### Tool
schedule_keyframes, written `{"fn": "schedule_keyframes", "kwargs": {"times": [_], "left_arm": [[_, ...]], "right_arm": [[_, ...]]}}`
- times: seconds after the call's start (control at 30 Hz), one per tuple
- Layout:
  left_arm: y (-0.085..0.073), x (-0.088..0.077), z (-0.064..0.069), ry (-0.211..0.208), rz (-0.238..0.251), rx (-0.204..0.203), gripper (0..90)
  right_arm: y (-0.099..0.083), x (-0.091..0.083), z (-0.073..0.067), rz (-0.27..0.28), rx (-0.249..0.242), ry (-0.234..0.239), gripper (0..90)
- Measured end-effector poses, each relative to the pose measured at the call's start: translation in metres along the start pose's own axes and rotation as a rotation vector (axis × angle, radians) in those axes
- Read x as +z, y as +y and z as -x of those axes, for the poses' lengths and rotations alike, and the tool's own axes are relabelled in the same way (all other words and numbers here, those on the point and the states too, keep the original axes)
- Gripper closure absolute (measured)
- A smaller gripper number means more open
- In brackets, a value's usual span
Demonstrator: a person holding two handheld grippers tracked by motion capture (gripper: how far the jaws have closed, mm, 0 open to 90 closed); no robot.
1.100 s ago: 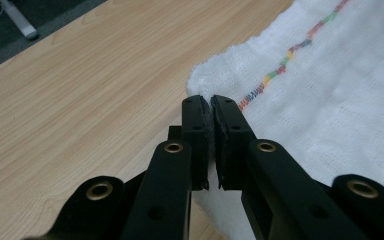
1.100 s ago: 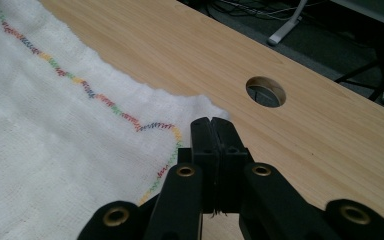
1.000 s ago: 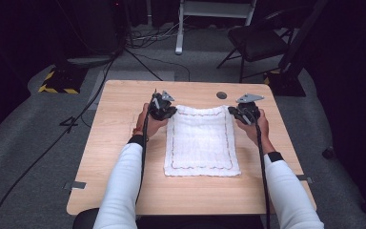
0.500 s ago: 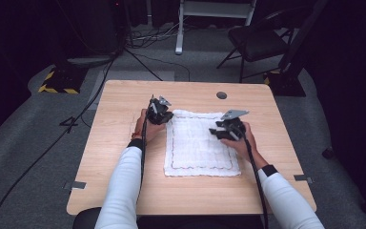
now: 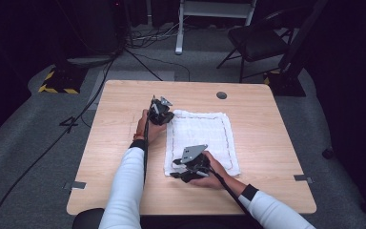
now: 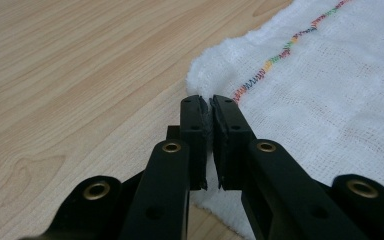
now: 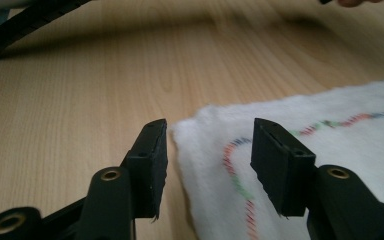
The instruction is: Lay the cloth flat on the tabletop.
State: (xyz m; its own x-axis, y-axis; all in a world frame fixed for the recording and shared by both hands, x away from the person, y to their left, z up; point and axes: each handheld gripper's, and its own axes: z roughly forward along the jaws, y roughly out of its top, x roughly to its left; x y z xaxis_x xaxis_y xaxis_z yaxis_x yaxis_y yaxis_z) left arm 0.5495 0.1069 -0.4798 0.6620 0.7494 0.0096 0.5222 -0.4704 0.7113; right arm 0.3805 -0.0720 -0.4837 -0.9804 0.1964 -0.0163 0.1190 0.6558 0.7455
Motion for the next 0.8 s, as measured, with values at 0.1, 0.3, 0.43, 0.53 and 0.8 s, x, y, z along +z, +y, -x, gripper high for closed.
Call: {"fn": "schedule_keyframes", "kwargs": {"times": [0.1,0.3,0.43,0.53,0.8], "left_arm": [[0.0,0.0,0.001,-0.001,0.006,-0.004,84.5],[-0.001,-0.001,0.0,-0.006,0.009,-0.01,84.6],[-0.002,-0.001,0.0,-0.002,0.01,-0.016,84.5],[-0.002,-0.001,-0.001,0.002,0.006,-0.007,84.6],[-0.003,-0.004,-0.008,-0.004,0.013,-0.031,84.8]], "right_arm": [[0.003,0.012,-0.007,-0.012,-0.012,0.012,50.5],[0.006,0.026,-0.011,-0.033,-0.028,-0.004,56.8],[0.007,0.026,-0.008,-0.041,-0.018,-0.038,68.4],[0.009,0.028,-0.008,-0.048,-0.017,-0.075,78.4],[0.015,0.028,-0.011,-0.068,-0.045,-0.08,85.8]]}}
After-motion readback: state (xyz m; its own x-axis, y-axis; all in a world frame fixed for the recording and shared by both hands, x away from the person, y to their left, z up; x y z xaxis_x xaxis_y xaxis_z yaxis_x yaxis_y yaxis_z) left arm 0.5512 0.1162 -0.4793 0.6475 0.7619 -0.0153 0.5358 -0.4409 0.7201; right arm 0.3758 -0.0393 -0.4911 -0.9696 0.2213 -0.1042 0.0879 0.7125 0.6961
